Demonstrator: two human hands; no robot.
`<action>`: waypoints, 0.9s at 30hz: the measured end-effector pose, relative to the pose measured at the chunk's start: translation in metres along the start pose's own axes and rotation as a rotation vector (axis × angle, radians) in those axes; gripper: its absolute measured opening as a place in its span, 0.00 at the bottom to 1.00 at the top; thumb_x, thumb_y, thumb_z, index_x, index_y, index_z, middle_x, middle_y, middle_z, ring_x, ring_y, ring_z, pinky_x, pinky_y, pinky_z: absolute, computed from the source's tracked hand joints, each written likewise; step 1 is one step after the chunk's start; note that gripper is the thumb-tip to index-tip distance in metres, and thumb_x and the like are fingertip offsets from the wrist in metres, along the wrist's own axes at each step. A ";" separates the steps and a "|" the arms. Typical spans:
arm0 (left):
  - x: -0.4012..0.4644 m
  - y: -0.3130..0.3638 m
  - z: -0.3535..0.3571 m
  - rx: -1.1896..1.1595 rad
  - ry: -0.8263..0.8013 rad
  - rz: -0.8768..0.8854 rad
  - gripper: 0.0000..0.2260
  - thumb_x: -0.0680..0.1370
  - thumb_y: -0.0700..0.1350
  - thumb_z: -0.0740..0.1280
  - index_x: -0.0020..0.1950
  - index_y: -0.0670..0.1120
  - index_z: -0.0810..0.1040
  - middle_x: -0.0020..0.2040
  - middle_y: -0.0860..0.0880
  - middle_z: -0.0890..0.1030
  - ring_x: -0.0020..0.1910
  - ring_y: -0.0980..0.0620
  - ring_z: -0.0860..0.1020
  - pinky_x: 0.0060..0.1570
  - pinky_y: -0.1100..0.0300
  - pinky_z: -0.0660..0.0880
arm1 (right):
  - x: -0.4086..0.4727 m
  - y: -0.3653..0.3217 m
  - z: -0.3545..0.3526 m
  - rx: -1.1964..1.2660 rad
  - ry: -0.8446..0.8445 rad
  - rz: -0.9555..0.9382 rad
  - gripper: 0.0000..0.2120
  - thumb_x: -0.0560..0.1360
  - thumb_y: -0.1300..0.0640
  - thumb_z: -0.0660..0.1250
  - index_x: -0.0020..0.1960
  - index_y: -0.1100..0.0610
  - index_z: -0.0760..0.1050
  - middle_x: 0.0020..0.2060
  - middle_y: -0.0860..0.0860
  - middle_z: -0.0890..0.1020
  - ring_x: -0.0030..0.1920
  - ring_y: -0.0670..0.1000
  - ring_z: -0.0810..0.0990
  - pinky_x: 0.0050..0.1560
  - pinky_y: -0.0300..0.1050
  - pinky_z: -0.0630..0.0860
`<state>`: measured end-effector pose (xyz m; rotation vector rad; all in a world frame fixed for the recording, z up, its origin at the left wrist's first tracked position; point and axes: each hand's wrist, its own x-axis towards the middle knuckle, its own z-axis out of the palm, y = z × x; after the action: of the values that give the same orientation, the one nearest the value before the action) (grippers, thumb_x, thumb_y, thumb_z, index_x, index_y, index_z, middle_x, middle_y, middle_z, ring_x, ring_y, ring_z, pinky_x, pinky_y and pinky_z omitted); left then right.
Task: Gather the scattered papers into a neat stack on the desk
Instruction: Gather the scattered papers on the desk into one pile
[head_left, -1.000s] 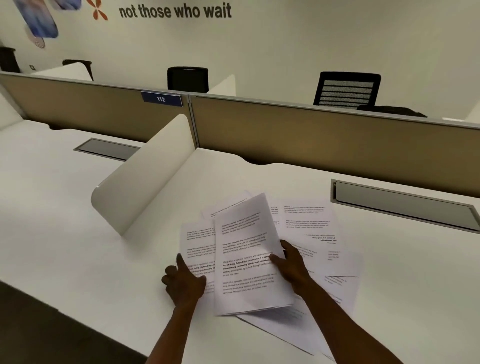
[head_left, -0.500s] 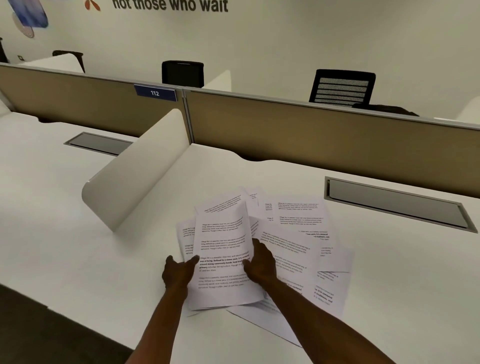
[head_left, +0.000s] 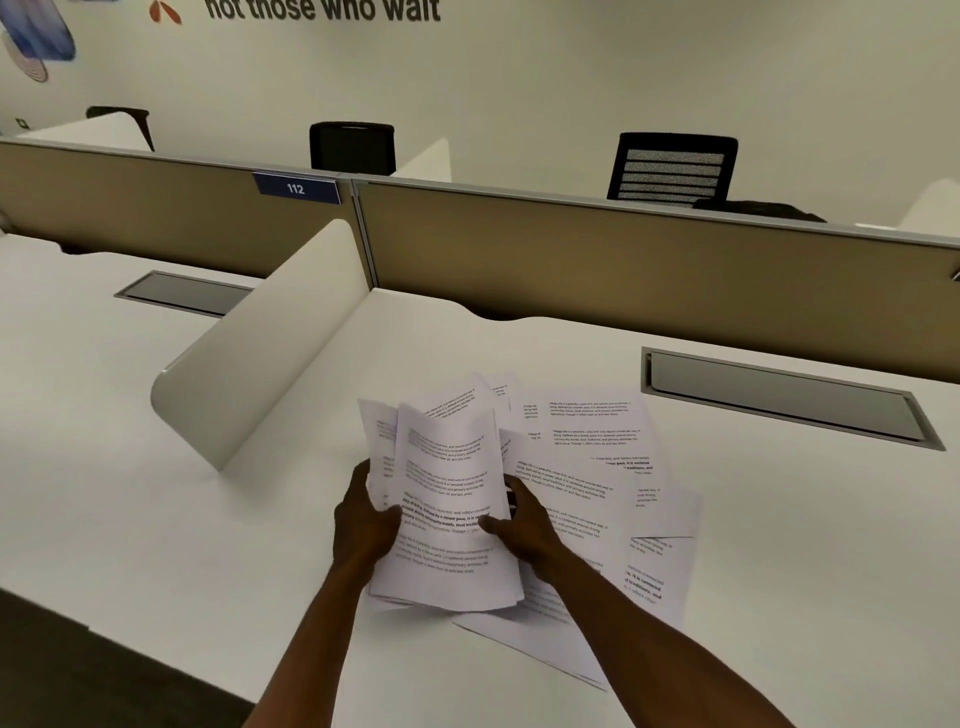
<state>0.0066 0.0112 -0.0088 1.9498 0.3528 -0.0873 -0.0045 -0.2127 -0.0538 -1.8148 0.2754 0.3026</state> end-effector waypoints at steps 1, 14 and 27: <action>-0.001 0.009 -0.002 0.013 -0.016 0.043 0.32 0.74 0.36 0.70 0.74 0.55 0.64 0.62 0.44 0.81 0.50 0.46 0.80 0.49 0.50 0.82 | 0.000 -0.001 -0.002 0.063 -0.011 0.007 0.35 0.70 0.56 0.77 0.74 0.51 0.65 0.68 0.52 0.76 0.64 0.52 0.76 0.67 0.53 0.74; -0.008 0.107 0.001 -0.728 -0.624 0.098 0.27 0.75 0.33 0.70 0.72 0.48 0.69 0.64 0.39 0.81 0.57 0.38 0.83 0.49 0.45 0.82 | -0.019 -0.042 -0.078 0.863 -0.274 0.031 0.25 0.77 0.54 0.67 0.72 0.60 0.70 0.68 0.60 0.76 0.65 0.62 0.76 0.68 0.63 0.72; -0.054 0.026 0.105 0.095 -0.425 -0.060 0.28 0.72 0.47 0.77 0.69 0.47 0.72 0.62 0.46 0.81 0.50 0.54 0.79 0.57 0.58 0.78 | -0.095 0.037 -0.128 0.298 0.428 0.096 0.26 0.70 0.63 0.77 0.66 0.57 0.75 0.59 0.57 0.83 0.56 0.59 0.83 0.59 0.63 0.79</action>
<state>-0.0264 -0.1050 -0.0161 1.9527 0.1263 -0.5561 -0.0987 -0.3436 -0.0222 -1.5584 0.6717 -0.0647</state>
